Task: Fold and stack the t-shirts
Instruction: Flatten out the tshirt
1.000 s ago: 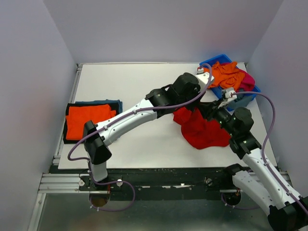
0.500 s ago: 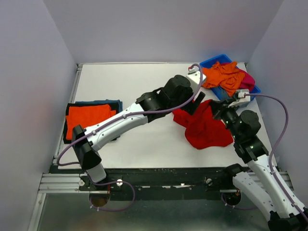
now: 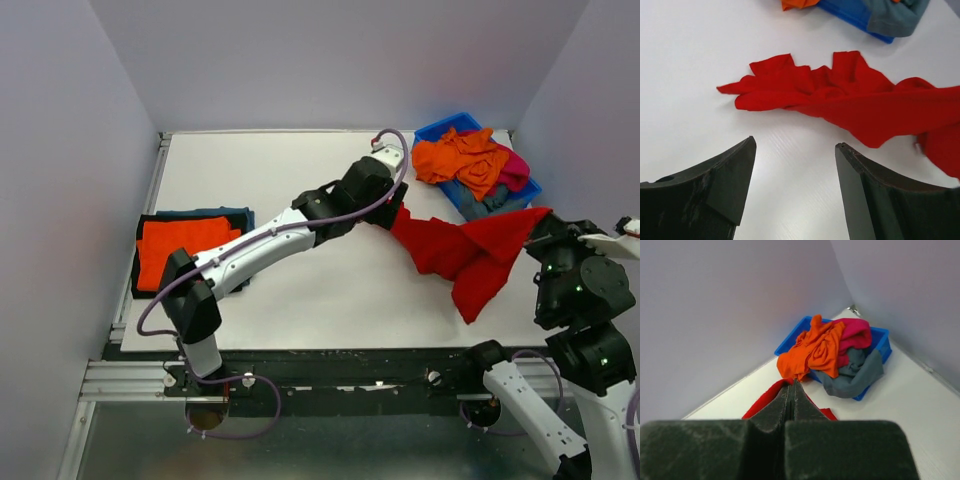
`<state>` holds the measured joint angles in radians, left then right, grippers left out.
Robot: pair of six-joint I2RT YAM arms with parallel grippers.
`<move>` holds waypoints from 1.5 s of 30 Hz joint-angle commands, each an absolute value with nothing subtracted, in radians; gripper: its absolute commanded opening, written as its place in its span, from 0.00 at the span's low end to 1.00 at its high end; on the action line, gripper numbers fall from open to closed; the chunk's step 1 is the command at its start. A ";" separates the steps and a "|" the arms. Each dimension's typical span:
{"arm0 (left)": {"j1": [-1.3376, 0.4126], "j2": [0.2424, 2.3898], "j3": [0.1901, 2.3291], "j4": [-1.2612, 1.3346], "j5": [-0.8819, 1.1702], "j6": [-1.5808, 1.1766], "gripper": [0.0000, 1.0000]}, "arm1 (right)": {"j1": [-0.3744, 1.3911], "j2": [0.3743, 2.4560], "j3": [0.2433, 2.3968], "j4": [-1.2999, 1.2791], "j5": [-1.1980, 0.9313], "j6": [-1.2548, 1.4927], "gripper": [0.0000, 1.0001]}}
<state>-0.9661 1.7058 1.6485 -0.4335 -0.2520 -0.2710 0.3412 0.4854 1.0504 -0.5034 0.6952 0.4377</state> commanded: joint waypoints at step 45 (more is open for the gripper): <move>-0.724 2.002 1.492 -0.188 0.236 -0.839 0.00 | 0.344 0.400 1.003 -0.647 0.818 0.460 0.01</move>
